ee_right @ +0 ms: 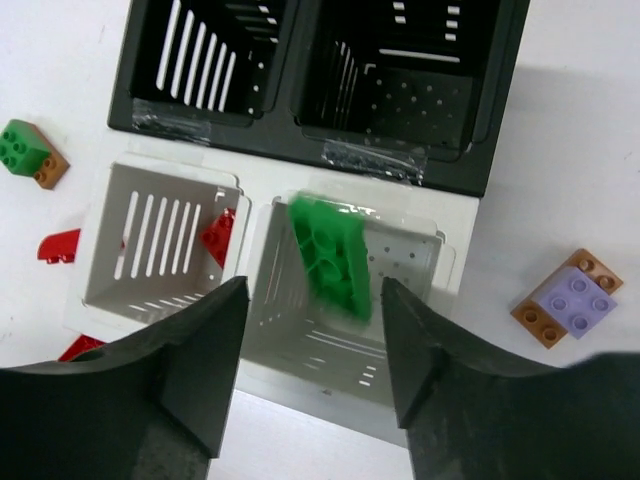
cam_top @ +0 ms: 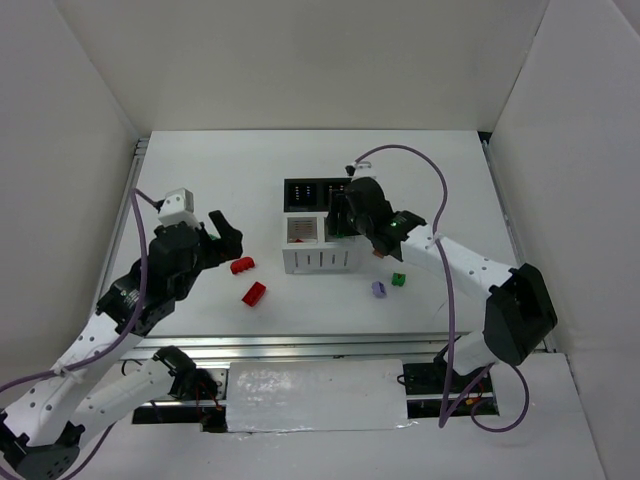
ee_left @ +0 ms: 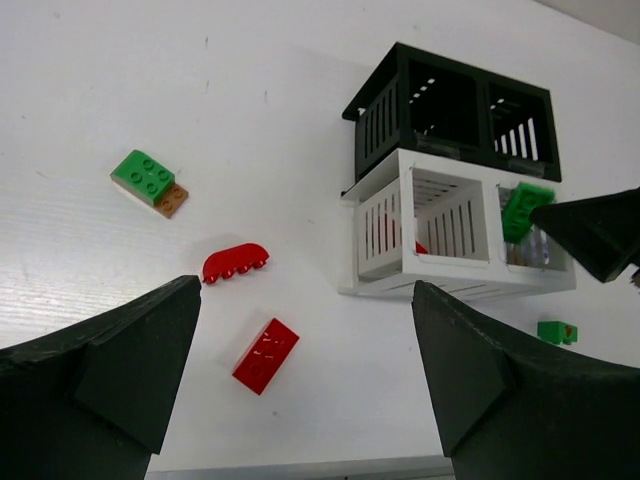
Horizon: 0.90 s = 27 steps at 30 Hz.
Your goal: Sort the legos into containers by color
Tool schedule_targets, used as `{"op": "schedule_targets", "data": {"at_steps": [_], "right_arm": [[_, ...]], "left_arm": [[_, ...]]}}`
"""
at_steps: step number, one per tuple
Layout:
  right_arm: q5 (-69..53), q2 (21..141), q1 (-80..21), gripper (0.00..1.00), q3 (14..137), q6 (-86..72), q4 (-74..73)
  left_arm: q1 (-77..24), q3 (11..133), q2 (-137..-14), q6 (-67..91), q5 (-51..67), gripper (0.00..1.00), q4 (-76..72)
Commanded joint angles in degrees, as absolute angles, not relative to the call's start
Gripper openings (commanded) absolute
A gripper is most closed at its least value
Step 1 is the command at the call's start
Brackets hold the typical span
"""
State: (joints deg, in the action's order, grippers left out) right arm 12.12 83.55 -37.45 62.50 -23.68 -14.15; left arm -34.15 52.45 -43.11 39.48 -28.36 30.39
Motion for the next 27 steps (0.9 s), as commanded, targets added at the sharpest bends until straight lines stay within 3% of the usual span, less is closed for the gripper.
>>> {"op": "schedule_targets", "data": {"at_steps": [1, 5, 9, 11, 19, 24, 27], "right_arm": [[13.4, 83.4, -37.2, 0.67, 66.7, -22.8, -12.2], [13.8, 81.5, -37.2, 0.79, 66.7, -22.8, -12.9], [17.1, 74.8, -36.9, 0.85, 65.2, -25.0, -16.8], [18.9, 70.6, -36.6, 1.0, 61.0, -29.8, -21.5], [26.1, 49.8, -36.3, 1.0, 40.6, -46.7, -33.7], [25.2, 57.0, -30.6, 0.98, 37.0, -49.0, -34.5], [20.4, 63.1, -25.6, 0.92, 36.0, -47.1, -31.3]], "left_arm": [[-33.8, 51.3, -43.4, 40.4, -27.6, 0.99, 31.8], [-33.9, 50.9, -43.9, 40.7, -26.6, 1.0, 31.6], [-33.9, 51.9, -43.5, 41.0, -26.3, 1.0, 34.3], [-33.9, 53.4, -43.2, 40.5, -26.3, 1.0, 36.3], [-33.8, 58.2, -44.3, 36.2, -27.5, 1.0, 45.8], [-33.8, 55.4, -43.6, 35.7, -29.7, 1.0, 46.4], [-33.9, 55.0, -42.4, 36.1, -29.6, 1.0, 46.2]]}}
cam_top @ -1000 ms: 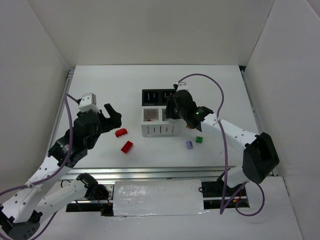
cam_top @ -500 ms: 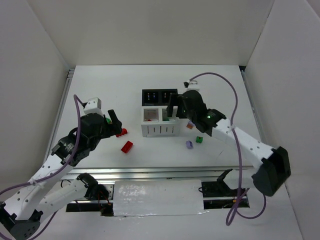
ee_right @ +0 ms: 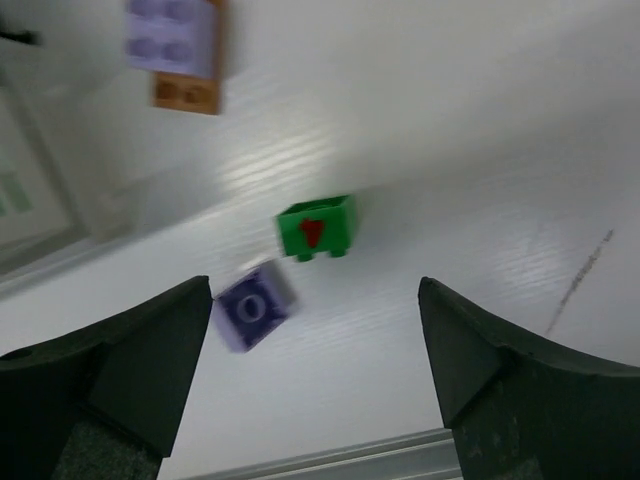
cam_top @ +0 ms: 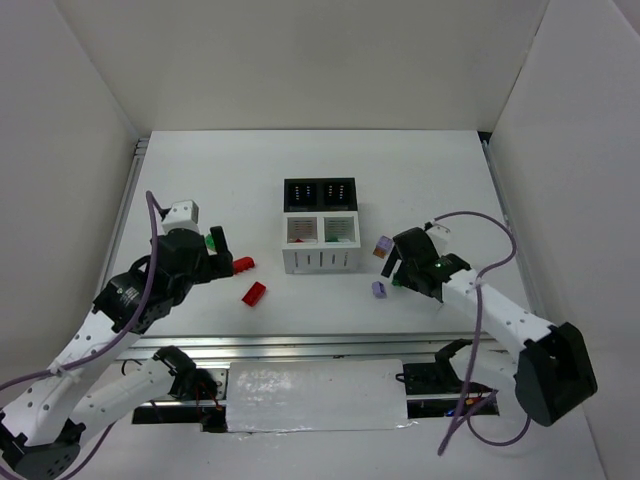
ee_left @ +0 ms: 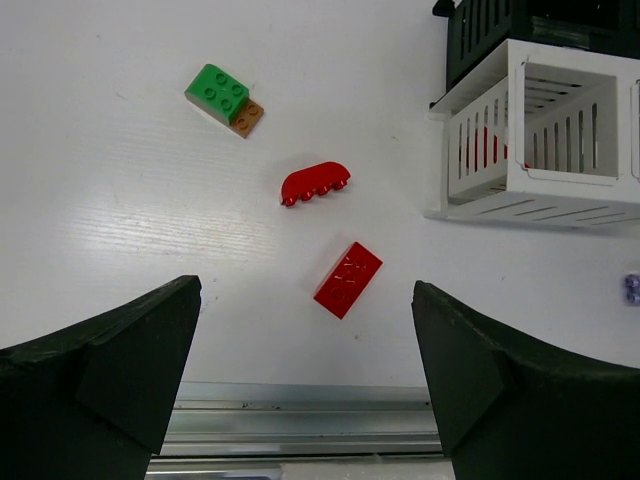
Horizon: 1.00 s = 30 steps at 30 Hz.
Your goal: Sort the legos into containers by color
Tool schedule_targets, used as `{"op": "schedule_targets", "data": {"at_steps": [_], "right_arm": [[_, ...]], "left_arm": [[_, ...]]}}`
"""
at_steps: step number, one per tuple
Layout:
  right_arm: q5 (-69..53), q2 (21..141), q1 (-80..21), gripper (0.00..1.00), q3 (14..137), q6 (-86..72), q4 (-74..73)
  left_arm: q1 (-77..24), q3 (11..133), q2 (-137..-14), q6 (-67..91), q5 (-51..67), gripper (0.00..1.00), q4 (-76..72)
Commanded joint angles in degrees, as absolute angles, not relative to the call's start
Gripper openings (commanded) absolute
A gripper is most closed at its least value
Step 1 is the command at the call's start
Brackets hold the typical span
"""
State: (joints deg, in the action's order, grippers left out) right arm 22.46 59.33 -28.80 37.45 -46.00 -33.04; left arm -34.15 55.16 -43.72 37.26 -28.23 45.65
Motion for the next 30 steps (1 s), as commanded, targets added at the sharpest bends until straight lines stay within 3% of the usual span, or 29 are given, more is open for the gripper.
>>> {"op": "schedule_targets", "data": {"at_steps": [1, 18, 21, 22, 24, 30], "right_arm": [[18.6, 64.1, -24.9, 0.9, 35.9, -46.1, -30.8], [9.1, 82.3, -18.6, 0.81, 44.6, -36.0, -29.5], [6.2, 84.8, -17.9, 0.55, 46.1, -33.8, -29.1], [6.1, 85.2, -17.8, 0.3, 46.5, -33.6, -29.4], [6.3, 84.6, -17.8, 0.1, 46.4, -33.8, -29.6], [16.1, 70.3, -23.0, 0.0, 47.7, -37.8, -35.0]], "left_arm": [[-33.8, 55.0, -41.8, 36.3, -30.1, 1.0, 46.4], [-34.2, 53.4, -38.2, 35.1, -27.4, 0.99, 44.1], [-34.1, 53.4, -38.5, 34.8, -27.2, 1.0, 43.9], [-34.1, 53.4, -38.6, 34.8, -27.2, 1.0, 44.0], [-34.2, 53.3, -38.6, 34.8, -27.3, 1.0, 44.0], [-34.2, 53.3, -38.8, 35.2, -27.9, 1.0, 44.0]]}}
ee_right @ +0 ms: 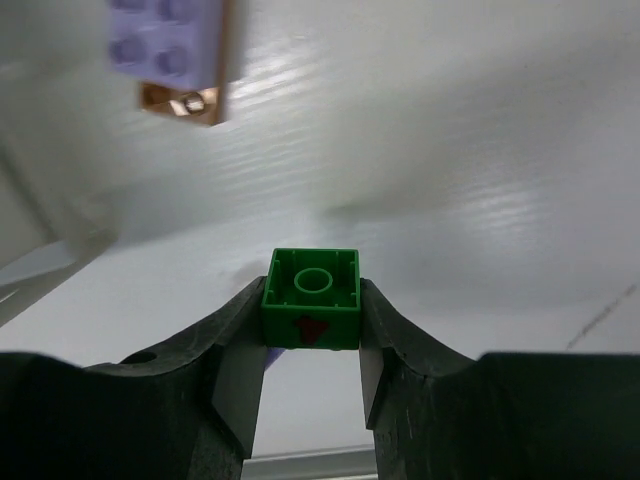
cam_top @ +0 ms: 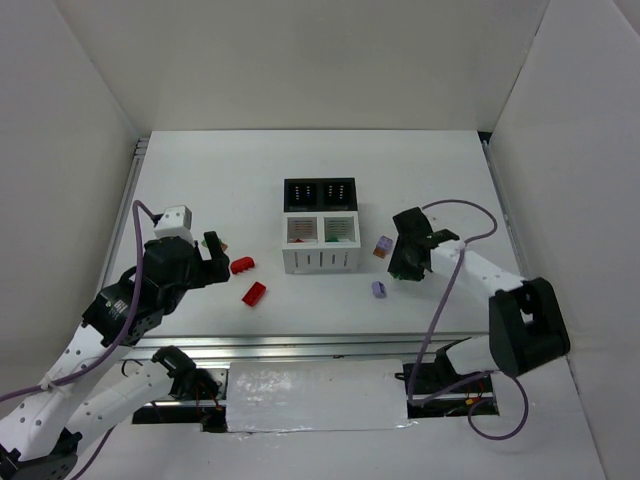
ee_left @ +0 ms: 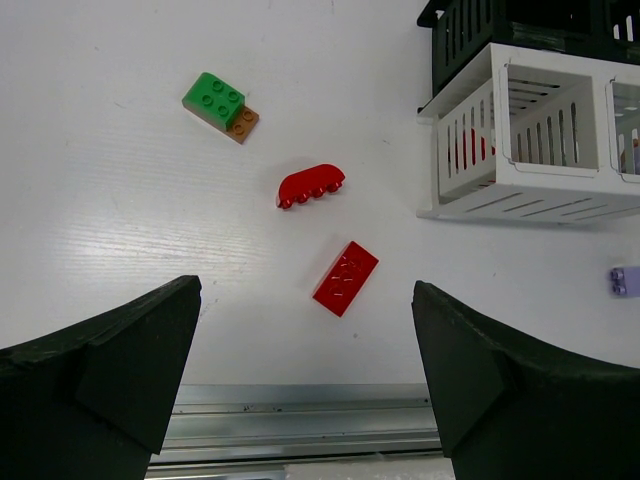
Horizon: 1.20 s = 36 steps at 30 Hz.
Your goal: Sort the legos into containers by color
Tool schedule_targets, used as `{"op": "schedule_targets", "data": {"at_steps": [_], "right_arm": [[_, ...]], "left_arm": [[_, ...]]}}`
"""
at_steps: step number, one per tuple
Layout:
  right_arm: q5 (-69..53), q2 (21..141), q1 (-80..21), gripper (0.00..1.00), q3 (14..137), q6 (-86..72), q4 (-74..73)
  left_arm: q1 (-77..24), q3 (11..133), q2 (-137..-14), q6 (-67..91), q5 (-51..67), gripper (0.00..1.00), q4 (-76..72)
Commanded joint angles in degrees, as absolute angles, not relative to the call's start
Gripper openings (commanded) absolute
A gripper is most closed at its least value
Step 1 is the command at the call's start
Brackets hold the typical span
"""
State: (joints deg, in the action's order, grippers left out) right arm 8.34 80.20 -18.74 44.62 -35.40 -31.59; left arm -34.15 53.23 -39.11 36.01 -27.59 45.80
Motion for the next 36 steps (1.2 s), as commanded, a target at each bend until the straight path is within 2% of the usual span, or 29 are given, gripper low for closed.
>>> {"op": "schedule_targets", "data": {"at_steps": [1, 3, 7, 9, 13, 15, 20, 21, 22, 24, 25, 27, 28, 31, 36], "right_arm": [[18.3, 68.2, -24.9, 0.0, 49.1, -38.2, -36.4], [20.8, 64.5, -27.7, 0.0, 53.8, -38.4, -39.2], [18.6, 64.8, -32.3, 0.0, 61.0, -36.9, -40.9], [14.1, 68.1, -33.3, 0.01, 64.4, -34.9, -39.6], [15.1, 76.9, -36.5, 0.02, 71.4, -33.4, -40.9], [14.9, 82.9, -36.8, 0.05, 75.6, -32.5, -41.3], [13.7, 87.6, -37.4, 0.13, 78.7, -31.4, -40.3], [13.6, 88.1, -37.6, 0.16, 79.2, -31.3, -40.3], [13.4, 89.1, -37.7, 0.31, 79.9, -30.9, -40.2], [13.4, 89.6, -38.0, 0.47, 80.3, -30.8, -40.0], [13.4, 89.8, -38.2, 0.62, 80.8, -30.6, -39.8], [13.9, 90.0, -38.4, 0.71, 81.5, -30.2, -39.7], [13.8, 90.2, -38.6, 0.8, 82.3, -30.0, -39.6], [14.1, 90.7, -38.7, 0.85, 84.3, -29.4, -40.4], [14.7, 87.0, -39.5, 0.87, 83.8, -29.2, -41.7]], "left_arm": [[-34.2, 53.3, -39.0, 35.2, -27.9, 1.0, 44.1], [-34.2, 53.4, -39.5, 35.8, -28.6, 1.0, 44.6], [-34.1, 54.0, -40.4, 37.8, -32.1, 0.99, 46.1], [-34.0, 54.5, -41.4, 39.9, -33.9, 0.99, 46.8], [-33.0, 56.4, -44.8, 43.0, -35.7, 1.0, 49.0], [-32.7, 57.5, -48.0, 45.1, -35.6, 0.99, 49.6], [-30.9, 58.1, -52.3, 46.0, -35.3, 0.99, 47.0], [-30.1, 58.4, -53.2, 46.0, -35.2, 0.99, 47.0], [-27.9, 58.7, -54.7, 46.0, -34.9, 0.99, 46.8], [-25.2, 58.9, -56.0, 45.7, -32.9, 0.99, 45.5], [-22.4, 58.6, -56.9, 45.5, -32.0, 1.0, 44.8], [-19.9, 58.4, -57.5, 45.5, -29.2, 1.0, 42.6], [-18.0, 57.9, -58.1, 45.9, -28.7, 1.0, 41.8], [-15.9, 57.8, -60.6, 46.4, -27.2, 0.99, 39.7], [-10.9, 58.4, -68.5, 45.8, -25.0, 1.0, 35.9]]}}
